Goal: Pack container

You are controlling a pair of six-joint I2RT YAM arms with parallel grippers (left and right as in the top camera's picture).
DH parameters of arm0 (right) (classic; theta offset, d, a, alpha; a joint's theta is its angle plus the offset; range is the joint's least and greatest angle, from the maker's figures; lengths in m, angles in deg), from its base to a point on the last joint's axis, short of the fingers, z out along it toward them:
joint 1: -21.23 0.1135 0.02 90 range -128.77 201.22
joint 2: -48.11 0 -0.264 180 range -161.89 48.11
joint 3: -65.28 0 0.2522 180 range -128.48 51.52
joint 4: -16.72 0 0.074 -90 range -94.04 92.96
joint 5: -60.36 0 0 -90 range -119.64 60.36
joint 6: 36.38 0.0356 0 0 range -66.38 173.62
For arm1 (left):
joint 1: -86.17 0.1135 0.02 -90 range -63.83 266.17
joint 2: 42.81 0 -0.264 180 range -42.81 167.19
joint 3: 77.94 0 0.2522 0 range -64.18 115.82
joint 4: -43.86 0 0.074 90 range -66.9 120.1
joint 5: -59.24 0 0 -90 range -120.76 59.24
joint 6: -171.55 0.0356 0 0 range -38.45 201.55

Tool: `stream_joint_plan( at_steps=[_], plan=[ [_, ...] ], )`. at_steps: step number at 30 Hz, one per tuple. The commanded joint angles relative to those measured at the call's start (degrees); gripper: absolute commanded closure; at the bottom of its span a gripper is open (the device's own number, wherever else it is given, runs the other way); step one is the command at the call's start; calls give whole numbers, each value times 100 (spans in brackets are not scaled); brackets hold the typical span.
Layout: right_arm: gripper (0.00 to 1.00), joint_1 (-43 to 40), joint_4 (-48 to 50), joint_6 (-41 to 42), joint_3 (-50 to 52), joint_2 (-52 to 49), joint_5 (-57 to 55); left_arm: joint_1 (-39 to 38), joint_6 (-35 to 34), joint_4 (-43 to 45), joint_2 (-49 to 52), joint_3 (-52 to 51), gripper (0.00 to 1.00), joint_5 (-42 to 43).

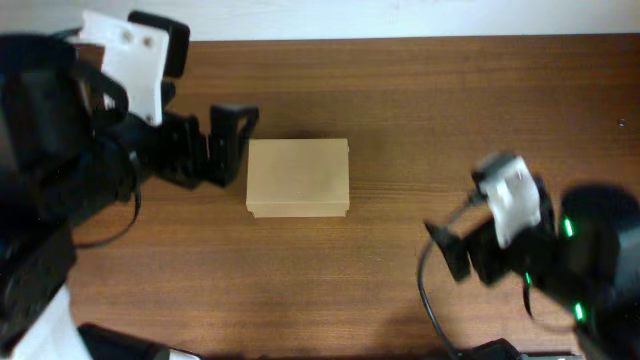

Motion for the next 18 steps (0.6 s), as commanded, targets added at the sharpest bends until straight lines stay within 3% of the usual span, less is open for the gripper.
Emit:
stream_joint_plan(
  at_steps=[1, 7, 18],
  plan=[
    [1, -52, 105, -94, 503, 833, -68, -177, 83, -22, -339, -540, 0, -291],
    [1, -50, 96, -76, 946, 1958, -68, -203, -26, -20, -1596, -2098, 0, -595],
    [1, -50, 70, -79, 951, 2127, -66, -203, -348, 605, -5023, -5265, 0, -728]
  ],
)
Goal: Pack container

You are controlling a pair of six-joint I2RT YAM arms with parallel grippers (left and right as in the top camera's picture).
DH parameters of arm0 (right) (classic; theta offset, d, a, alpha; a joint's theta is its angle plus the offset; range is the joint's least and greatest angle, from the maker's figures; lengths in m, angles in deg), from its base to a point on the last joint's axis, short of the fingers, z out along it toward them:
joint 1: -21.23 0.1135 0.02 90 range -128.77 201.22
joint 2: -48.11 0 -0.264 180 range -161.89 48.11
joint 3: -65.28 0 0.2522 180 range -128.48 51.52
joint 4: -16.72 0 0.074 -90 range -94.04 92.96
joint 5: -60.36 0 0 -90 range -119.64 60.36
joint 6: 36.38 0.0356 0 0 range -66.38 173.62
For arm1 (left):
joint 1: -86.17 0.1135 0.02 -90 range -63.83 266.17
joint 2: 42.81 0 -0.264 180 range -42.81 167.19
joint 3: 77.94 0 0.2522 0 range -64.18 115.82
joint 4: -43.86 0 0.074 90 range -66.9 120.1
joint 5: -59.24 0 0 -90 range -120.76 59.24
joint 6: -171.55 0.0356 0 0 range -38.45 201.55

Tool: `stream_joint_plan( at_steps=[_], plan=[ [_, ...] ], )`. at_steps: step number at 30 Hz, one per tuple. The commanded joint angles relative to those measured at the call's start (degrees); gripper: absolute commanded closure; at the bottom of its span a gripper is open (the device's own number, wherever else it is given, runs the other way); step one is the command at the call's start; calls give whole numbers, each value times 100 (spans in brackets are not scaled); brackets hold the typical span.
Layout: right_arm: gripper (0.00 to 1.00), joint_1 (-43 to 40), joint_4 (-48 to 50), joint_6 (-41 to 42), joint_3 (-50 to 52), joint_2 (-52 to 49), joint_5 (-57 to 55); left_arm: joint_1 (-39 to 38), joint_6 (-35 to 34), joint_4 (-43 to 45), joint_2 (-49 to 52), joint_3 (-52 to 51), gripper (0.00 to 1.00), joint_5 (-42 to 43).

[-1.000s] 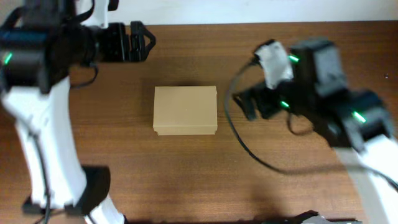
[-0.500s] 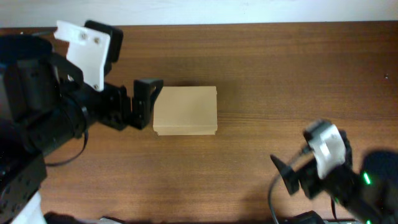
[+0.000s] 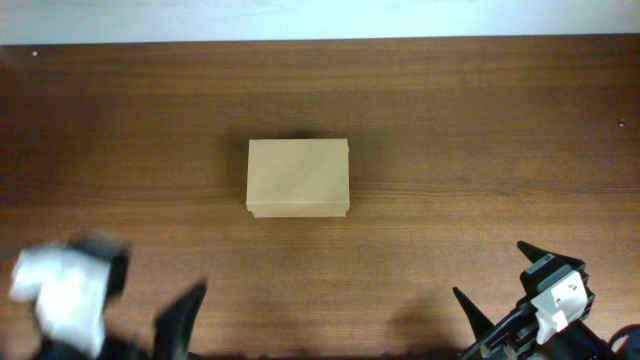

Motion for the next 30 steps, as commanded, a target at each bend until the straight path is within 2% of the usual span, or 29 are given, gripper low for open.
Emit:
stream_joint_plan(
  at_steps=[1, 8, 12, 17, 19, 20, 25, 30],
  plan=[
    [1, -46, 2, -44, 33, -4, -63, -26, -236, 229, -1132, -986, 0, -105],
    [1, -46, 2, -44, 33, -4, -63, -26, -667, 682, -3008, -2605, 1, -380],
    [1, -46, 2, -44, 33, -4, -63, -26, -1331, 754, -3652, -3477, 0, -957],
    [1, -46, 2, -44, 33, -4, -63, -26, -2387, 1029, -3866, -4426, 0, -1049],
    [1, -46, 2, -44, 33, -4, -63, -26, -2385, 1163, -3864, -4682, 0, -1215],
    [1, -46, 2, -44, 33, -4, -63, -26, -2389, 1163, -3864, -4817, 0, -1556],
    [1, -46, 2, -44, 33, -4, -63, -26, -2260, 1469, -3864, -5115, 1, -1587],
    [1, -46, 2, -44, 33, -4, -63, -26, -922, 2483, -3864, -5427, 0, -1587]
  ],
)
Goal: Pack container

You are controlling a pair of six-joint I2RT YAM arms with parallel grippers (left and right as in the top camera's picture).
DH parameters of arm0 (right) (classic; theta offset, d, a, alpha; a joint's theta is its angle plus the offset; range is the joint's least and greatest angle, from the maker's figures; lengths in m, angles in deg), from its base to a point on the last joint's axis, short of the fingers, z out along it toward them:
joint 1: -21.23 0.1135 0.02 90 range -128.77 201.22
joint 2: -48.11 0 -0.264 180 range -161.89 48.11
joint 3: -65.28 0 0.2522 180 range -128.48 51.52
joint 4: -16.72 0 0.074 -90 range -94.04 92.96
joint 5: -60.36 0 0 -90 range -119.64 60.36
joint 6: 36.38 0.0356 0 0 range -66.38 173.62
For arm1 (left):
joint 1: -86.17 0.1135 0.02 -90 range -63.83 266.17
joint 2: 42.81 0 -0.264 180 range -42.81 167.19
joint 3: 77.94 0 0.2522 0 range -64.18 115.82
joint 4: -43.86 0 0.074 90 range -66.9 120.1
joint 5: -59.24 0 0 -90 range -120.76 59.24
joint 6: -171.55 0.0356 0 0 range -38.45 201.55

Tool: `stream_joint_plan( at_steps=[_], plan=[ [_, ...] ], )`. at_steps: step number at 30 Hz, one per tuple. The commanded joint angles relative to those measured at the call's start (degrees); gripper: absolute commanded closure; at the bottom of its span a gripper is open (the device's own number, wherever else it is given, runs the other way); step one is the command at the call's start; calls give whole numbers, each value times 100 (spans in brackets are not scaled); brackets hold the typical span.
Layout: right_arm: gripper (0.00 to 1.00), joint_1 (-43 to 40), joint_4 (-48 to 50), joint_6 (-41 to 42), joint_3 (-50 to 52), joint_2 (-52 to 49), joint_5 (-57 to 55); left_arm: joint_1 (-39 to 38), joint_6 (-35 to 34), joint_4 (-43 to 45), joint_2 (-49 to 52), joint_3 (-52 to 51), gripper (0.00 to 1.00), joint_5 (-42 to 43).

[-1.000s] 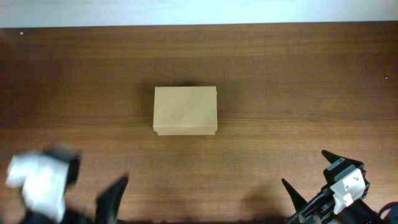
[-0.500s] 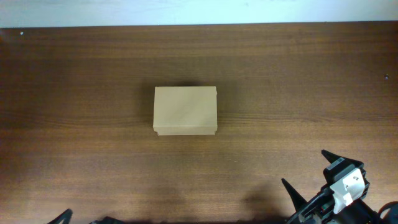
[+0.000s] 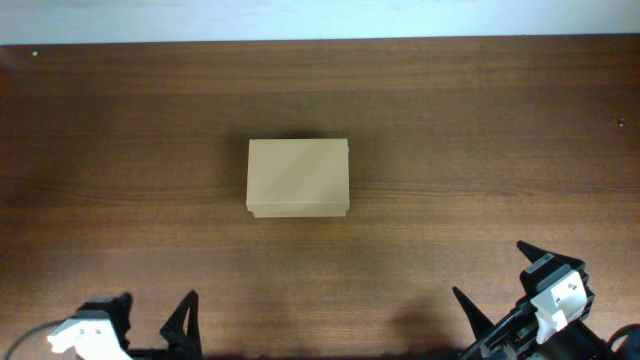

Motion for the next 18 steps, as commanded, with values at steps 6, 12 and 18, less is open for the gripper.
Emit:
stream_joint_plan(
  at_steps=[6, 12, 18],
  plan=[
    [1, -46, 2, -42, 24, -4, -63, 17, 2380, 929, -31, -986, 0, -201],
    [1, -46, 2, -42, 24, -4, -63, 647, 2828, 1681, -118, -2013, 0, -251],
    [1, -46, 2, -42, 24, -4, -63, 1255, 2828, 2225, -175, -2833, 0, -234]
  ],
)
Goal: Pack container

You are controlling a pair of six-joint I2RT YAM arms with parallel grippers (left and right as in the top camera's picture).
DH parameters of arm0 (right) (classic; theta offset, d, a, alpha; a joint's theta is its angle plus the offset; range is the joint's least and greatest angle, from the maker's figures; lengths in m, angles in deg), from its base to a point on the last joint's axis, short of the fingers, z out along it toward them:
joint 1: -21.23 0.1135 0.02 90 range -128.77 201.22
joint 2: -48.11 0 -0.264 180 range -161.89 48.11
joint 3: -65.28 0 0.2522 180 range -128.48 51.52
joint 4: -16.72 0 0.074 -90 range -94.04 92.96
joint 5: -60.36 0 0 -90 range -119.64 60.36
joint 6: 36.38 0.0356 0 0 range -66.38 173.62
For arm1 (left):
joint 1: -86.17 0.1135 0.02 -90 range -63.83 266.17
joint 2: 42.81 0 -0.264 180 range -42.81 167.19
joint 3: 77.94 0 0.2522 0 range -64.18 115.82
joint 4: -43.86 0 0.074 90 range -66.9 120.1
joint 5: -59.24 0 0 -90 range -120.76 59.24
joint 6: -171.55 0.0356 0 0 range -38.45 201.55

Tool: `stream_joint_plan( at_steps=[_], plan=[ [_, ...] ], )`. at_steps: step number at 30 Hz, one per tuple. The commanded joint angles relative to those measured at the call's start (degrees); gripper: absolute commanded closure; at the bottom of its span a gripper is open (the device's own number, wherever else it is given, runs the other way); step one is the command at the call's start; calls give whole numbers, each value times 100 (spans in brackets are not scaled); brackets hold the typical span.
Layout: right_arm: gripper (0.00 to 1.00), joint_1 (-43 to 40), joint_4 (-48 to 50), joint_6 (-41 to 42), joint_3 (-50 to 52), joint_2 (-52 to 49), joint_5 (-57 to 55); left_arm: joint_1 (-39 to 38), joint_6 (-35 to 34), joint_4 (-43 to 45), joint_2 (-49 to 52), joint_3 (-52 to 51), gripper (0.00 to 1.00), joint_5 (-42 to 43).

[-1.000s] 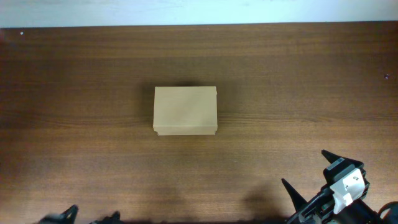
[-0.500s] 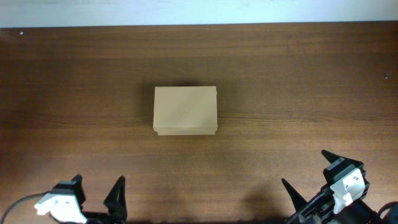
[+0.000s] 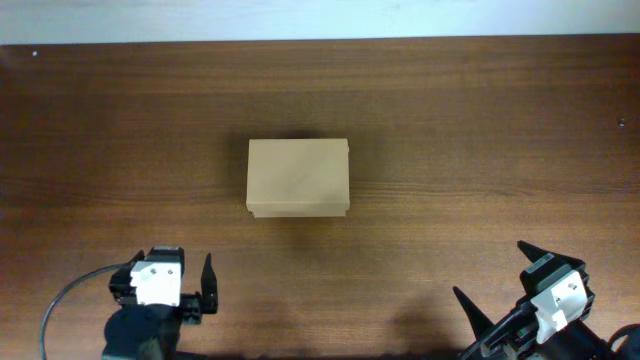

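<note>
A closed tan cardboard box [image 3: 298, 178] sits flat on the middle of the brown wooden table [image 3: 480, 120], its lid down. My left gripper [image 3: 166, 264] is at the table's front left, well short of the box, with a white block on its wrist. Its dark fingers [image 3: 208, 280] stand apart with nothing between them. My right gripper [image 3: 493, 274] is at the front right corner, also far from the box, with its fingers spread wide and empty. Whatever is inside the box is hidden.
A pale wall strip [image 3: 320, 18] runs along the table's far edge. A grey cable [image 3: 70, 300] curls from the left arm at the front left edge.
My left gripper has moved to the right and farther onto the table from the very front edge. The right gripper and the box are where they were.
At first my left gripper was right beside the box's left side and the right arm hung over the table's right part. Then both arms were back at the front edge, the box closed and unmoved. Now the left gripper sits slightly farther in.
</note>
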Motion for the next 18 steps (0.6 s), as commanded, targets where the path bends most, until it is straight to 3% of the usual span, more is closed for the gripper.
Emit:
stream_joint_plan(
  at_steps=[1, 12, 18],
  plan=[
    [1, -46, 2, -42, 24, -4, -46, 289, 212, 269, -90, -396, 0, -59],
    [1, -46, 2, -42, 24, -4, -46, 734, 212, 625, -992, -1464, 1, 22],
    [1, -46, 2, -42, 24, -4, -46, 675, 212, 625, -977, -1683, 0, 94]
  ],
)
